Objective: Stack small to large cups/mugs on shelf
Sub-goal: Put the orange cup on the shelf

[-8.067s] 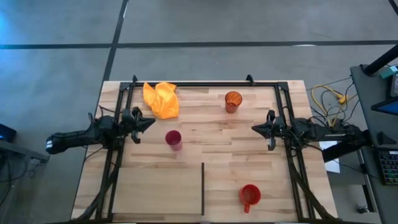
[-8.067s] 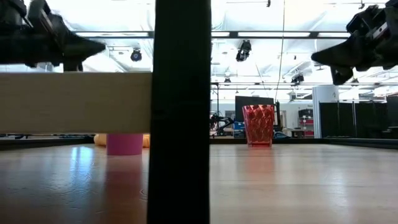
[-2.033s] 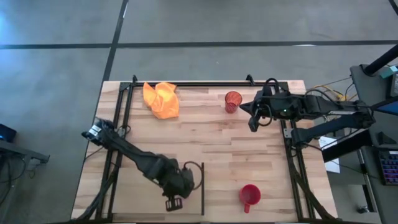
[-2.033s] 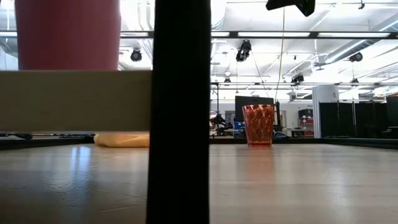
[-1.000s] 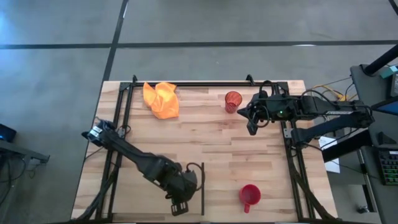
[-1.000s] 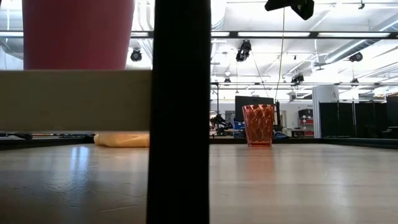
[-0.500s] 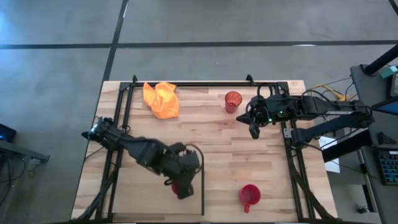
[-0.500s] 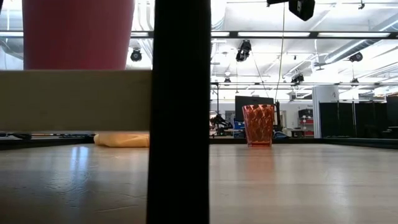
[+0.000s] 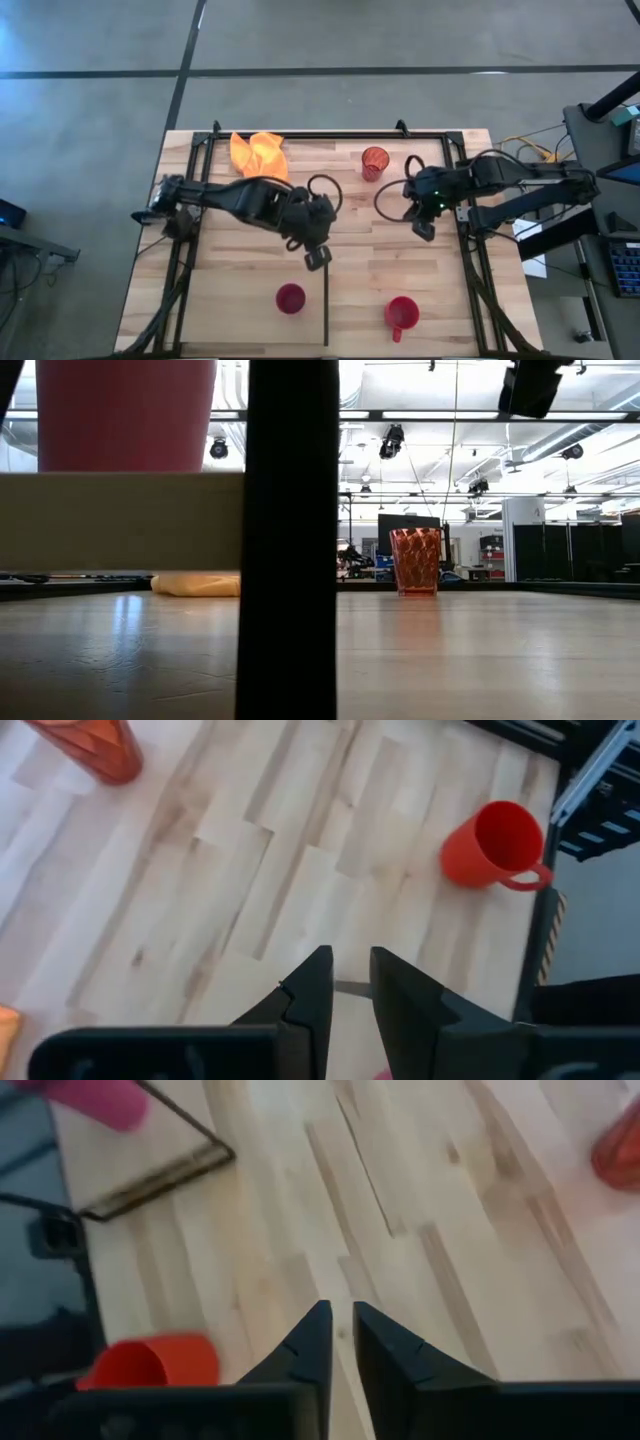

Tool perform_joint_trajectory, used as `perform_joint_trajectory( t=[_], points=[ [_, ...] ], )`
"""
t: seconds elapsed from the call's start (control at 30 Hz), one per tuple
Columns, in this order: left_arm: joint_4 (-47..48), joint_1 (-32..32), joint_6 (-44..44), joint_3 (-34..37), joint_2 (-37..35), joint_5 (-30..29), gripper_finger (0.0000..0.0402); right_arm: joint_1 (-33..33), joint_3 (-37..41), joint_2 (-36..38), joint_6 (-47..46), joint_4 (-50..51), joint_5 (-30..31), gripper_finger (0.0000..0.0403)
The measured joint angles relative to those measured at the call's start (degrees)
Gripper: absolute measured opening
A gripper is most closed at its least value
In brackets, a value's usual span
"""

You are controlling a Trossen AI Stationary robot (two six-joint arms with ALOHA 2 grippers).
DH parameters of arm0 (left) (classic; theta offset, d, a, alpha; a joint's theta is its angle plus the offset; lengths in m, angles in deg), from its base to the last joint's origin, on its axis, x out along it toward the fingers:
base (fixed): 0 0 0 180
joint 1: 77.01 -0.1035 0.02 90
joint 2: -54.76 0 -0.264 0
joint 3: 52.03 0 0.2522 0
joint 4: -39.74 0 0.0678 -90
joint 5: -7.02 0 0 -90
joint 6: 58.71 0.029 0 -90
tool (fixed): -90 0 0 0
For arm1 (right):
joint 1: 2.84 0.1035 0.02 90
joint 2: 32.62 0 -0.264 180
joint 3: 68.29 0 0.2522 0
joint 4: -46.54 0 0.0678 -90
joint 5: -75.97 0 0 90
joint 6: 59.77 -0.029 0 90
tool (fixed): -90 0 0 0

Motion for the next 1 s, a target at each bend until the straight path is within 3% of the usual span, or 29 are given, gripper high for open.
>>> perform_joint_trajectory(
  t=[0.37, 0.53, 0.67, 0.77, 0.93, 1.0],
  points=[
    [0.09, -4.71, 13.48, -0.04, 0.00, 0.15, 0.0056, -0.02, 0.00, -6.31, 0.04, 0.60, 0.84, 0.0102],
    [0.13, -7.14, 25.79, 0.02, 0.00, -0.04, 0.0056, -0.05, 0.00, -9.30, -1.18, 0.20, 7.74, 0.0103],
    [0.15, -10.67, 33.40, 0.07, 0.00, -0.03, 0.0056, -0.02, 0.00, -9.78, -7.33, 0.17, 8.15, 0.0097],
    [0.16, -14.26, 33.99, 0.11, 0.00, -0.07, 0.0056, -0.02, 0.00, -9.20, -8.20, -0.54, 8.66, 0.0092],
    [0.49, -19.02, 33.96, 0.03, -0.53, -0.07, 0.0056, -0.57, 0.00, -8.11, 2.06, -4.34, 22.75, 0.0087],
    [1.19, -20.25, 34.39, -0.35, -1.22, 0.59, 0.0056, -2.31, 0.00, -8.09, 7.90, -6.32, 25.80, 0.0088]
  ],
)
